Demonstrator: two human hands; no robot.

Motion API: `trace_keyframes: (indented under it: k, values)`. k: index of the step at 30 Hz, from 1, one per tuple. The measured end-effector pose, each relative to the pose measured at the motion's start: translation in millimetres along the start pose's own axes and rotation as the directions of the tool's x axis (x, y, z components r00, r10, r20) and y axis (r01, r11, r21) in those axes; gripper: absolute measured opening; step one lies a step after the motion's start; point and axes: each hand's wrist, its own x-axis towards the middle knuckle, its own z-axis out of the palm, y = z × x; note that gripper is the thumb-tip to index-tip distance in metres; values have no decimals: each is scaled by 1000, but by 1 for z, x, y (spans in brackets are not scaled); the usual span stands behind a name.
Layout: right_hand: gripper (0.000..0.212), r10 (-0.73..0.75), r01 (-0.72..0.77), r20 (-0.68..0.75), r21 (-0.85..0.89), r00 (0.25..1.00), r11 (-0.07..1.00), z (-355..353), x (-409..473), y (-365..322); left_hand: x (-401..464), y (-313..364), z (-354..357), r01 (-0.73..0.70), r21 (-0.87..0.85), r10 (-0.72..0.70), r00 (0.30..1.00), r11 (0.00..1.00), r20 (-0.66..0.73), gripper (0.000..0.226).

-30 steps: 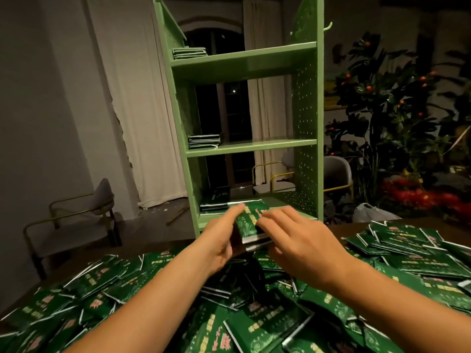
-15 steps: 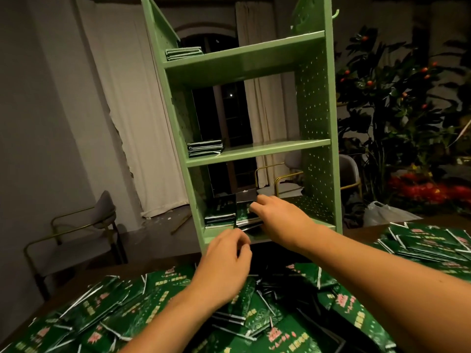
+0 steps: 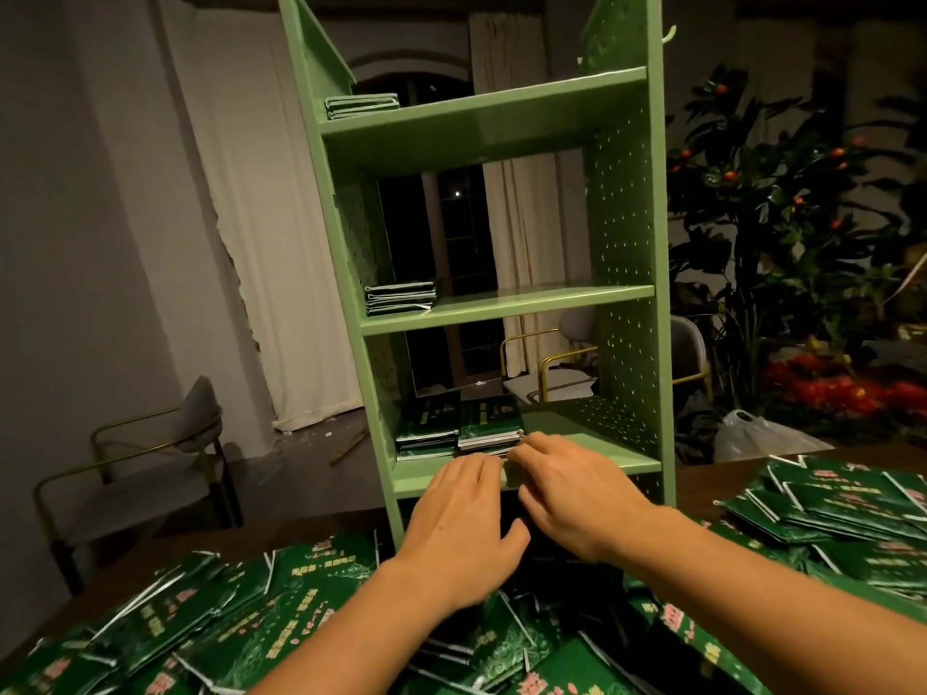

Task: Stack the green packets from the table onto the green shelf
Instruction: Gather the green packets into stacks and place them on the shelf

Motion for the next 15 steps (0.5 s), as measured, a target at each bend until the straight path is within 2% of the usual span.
trace_keyframes:
  k: [5, 9, 15]
  values:
    - [27, 49, -51, 60, 33, 997, 998, 6, 11, 6, 13, -5, 2, 15, 3, -15, 998, 1000, 61, 56]
    - [26, 75, -78, 50, 57, 996, 995, 3, 14, 5, 14, -3, -2, -10, -18, 12, 997, 1000, 81, 61]
    - [24, 88, -88, 10, 73, 996, 993, -22, -9, 0, -10, -4, -14, 42, -73, -42, 999, 996, 6, 38]
